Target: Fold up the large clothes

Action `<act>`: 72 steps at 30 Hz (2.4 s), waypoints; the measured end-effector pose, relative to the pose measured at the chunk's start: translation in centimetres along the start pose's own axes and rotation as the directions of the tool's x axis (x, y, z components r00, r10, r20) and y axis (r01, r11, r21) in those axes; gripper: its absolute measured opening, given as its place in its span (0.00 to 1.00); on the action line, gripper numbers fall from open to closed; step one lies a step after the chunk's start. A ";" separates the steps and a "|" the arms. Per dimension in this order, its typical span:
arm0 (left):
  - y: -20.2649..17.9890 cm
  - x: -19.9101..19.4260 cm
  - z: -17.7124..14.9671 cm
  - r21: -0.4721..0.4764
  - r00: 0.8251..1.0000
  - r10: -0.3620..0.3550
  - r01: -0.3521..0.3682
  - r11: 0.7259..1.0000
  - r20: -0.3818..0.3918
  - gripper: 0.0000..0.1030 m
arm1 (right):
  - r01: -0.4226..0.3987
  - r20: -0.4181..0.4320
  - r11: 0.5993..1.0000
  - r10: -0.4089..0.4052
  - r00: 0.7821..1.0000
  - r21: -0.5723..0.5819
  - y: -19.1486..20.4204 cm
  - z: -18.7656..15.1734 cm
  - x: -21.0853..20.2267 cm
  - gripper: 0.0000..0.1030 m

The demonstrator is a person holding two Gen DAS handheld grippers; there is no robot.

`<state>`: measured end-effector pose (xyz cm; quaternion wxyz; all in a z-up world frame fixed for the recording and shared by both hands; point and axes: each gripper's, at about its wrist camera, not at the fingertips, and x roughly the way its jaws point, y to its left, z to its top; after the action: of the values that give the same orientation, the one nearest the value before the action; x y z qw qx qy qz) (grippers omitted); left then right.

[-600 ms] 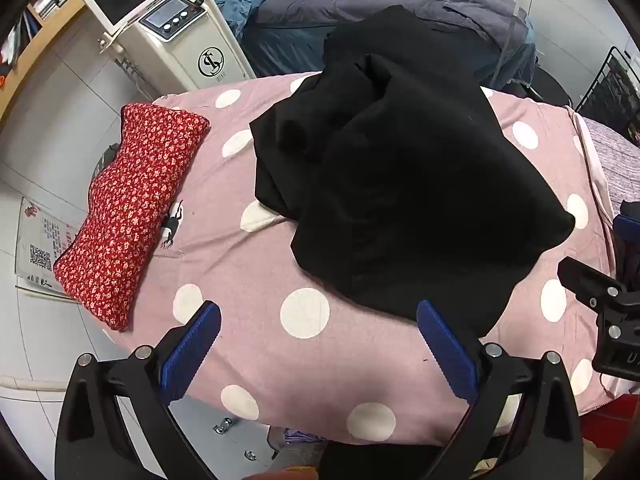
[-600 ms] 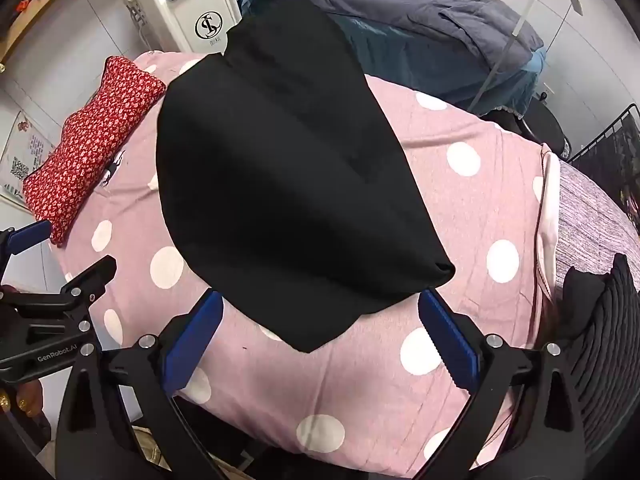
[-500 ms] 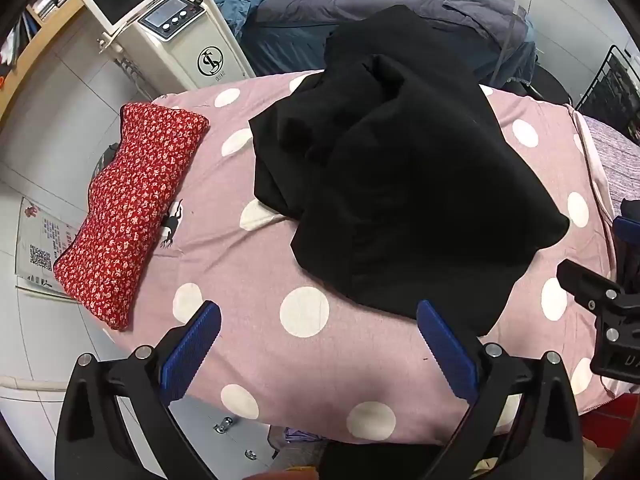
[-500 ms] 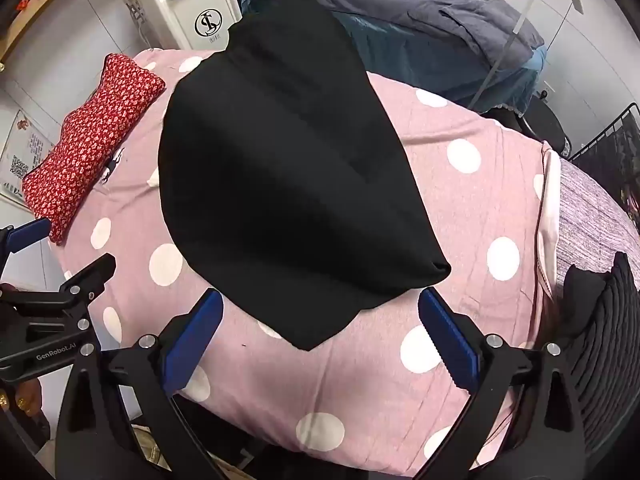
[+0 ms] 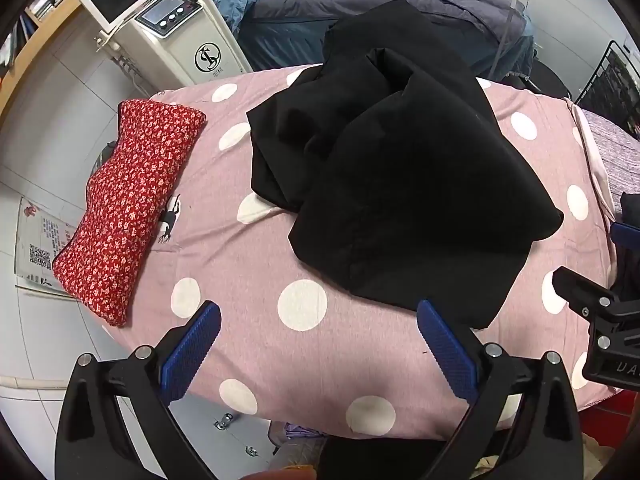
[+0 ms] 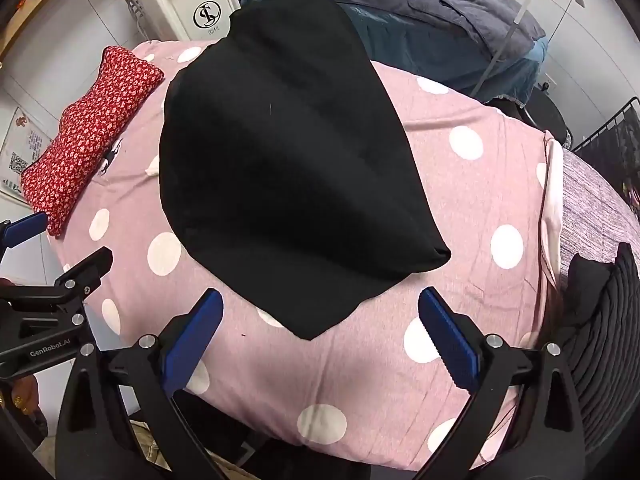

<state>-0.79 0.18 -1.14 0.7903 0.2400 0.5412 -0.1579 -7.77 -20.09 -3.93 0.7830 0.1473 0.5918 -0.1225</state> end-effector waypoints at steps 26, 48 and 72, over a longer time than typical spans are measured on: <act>0.2 -0.3 -0.6 -0.006 1.000 0.007 -0.007 1.000 -0.017 0.94 | 0.002 -0.014 1.000 -0.002 1.000 -0.013 -0.2 -0.3 -0.2 0.94; 0.4 -0.4 -0.4 -0.024 1.000 0.011 -0.011 1.000 -0.019 0.94 | 0.008 -0.013 1.000 -0.008 1.000 -0.025 -0.1 0.0 -0.2 0.94; 0.0 0.6 0.1 -0.011 0.999 -0.003 0.003 1.000 -0.042 0.94 | 0.004 -0.032 1.000 -0.004 0.999 -0.012 -0.6 0.1 0.3 0.94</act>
<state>-0.55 0.11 -1.64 0.7799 0.2380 0.5588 -0.1511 -7.80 -20.69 -4.28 0.7741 0.1432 0.6052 -0.1182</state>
